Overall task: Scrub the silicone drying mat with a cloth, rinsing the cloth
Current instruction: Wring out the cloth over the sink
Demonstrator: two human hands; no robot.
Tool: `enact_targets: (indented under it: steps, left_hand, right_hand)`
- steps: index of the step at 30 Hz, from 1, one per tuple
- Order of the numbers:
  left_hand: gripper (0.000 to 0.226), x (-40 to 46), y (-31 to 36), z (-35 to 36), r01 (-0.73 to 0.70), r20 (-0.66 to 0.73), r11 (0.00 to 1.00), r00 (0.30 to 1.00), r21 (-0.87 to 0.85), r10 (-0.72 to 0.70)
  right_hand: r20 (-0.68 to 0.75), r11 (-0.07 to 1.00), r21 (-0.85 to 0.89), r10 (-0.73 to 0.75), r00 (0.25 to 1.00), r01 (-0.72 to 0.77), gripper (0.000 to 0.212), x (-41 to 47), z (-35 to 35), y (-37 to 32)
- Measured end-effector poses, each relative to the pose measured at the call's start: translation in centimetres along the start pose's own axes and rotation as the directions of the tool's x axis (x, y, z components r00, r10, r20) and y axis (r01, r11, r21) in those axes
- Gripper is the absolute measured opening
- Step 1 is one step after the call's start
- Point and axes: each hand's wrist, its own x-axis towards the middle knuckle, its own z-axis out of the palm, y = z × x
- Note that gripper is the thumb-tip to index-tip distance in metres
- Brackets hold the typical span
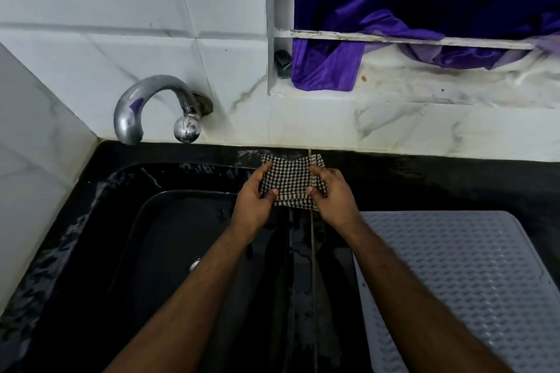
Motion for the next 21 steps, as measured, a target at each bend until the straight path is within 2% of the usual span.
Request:
enact_targets:
  steps: [8,13,21]
  left_hand:
    - [0.069,5.3,-1.9,0.2,0.002,-0.005,1.0,1.0,0.029,-0.002]
    - [0.067,7.1,-2.2,0.3,-0.024,-0.041,0.998,0.999,0.06,0.026]
    - [0.065,7.4,-3.5,0.6,-0.044,-0.043,0.961,0.997,0.273,0.058]
  right_hand:
    - [0.021,0.999,0.05,0.004,1.0,-0.005,0.05,5.3,1.7,1.8]
    - [-0.014,0.997,0.074,0.002,1.0,-0.001,0.051,7.0,2.6,2.0]
    - [-0.01,0.999,0.023,0.024,1.0,-0.023,0.052,6.8,4.2,3.1]
